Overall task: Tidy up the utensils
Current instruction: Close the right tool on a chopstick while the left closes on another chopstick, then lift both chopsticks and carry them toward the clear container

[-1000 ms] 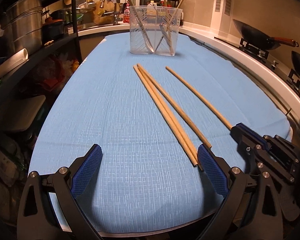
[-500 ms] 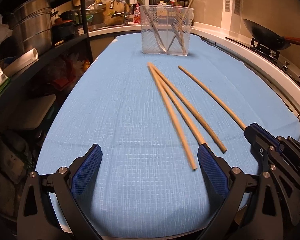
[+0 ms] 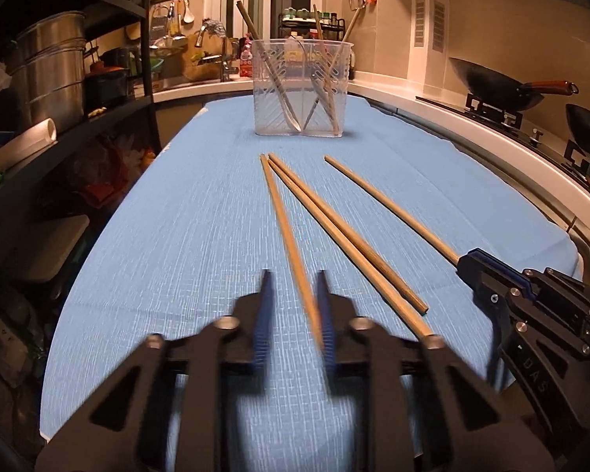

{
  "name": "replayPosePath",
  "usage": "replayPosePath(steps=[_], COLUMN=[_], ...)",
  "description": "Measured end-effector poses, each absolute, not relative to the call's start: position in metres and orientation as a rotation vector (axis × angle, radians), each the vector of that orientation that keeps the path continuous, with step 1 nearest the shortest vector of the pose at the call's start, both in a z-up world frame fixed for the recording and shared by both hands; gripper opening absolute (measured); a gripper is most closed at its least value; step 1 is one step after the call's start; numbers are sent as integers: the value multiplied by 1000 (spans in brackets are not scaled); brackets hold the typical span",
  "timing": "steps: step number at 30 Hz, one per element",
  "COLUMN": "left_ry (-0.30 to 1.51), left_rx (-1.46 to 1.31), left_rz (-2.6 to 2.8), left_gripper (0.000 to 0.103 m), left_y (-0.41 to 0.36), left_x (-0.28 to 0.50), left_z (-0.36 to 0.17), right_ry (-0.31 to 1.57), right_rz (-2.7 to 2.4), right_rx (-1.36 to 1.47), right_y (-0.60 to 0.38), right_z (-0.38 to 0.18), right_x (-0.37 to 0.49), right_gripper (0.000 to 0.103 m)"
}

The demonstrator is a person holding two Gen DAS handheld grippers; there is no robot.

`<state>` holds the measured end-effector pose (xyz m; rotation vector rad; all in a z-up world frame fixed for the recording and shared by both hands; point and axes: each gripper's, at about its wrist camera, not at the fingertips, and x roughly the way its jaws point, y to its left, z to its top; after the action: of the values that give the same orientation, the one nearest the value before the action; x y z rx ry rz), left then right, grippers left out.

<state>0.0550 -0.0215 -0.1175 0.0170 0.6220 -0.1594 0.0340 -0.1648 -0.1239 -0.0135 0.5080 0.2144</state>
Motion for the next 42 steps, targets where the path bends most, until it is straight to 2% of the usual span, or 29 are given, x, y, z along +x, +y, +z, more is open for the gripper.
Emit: replayPosePath(steps=[4, 12, 13, 18, 23, 25, 26, 27, 28, 35, 38, 42], left_ry=[640, 527, 513, 474, 488, 499, 514, 531, 528, 565, 607, 550], left_rx=[-6, 37, 40, 35, 9, 0, -1, -1, -3, 25, 12, 40], left_rz=[-190, -216, -220, -240, -234, -208, -200, -186, -169, -177, -180, -158], left_gripper=[6, 6, 2, 1, 1, 6, 13, 37, 54, 54, 46, 44], left_y=[-14, -6, -5, -1, 5, 6, 7, 7, 6, -3, -4, -7], left_x=[52, 19, 16, 8, 14, 15, 17, 18, 17, 25, 31, 29], left_z=[-111, -77, -71, -45, -48, -59, -65, -72, -77, -104, -119, -125], right_ry=[520, 439, 426, 375, 402, 441, 458, 477, 492, 533, 539, 556], right_rz=[226, 241, 244, 238, 226, 220, 215, 211, 209, 205, 210, 211], right_rx=[-51, -89, -86, -89, -85, -63, -57, -50, -46, -44, -48, -51], right_y=[-162, -160, -160, -159, -162, -166, -167, -169, -170, -172, -170, -167], right_z=[-120, -89, -82, -57, -60, -70, -76, -82, -87, -106, -109, -113], right_x=[29, 6, 4, 0, 9, 12, 13, 14, 15, 18, 18, 21], right_gripper=[6, 6, 6, 6, 6, 6, 6, 6, 6, 6, 6, 6])
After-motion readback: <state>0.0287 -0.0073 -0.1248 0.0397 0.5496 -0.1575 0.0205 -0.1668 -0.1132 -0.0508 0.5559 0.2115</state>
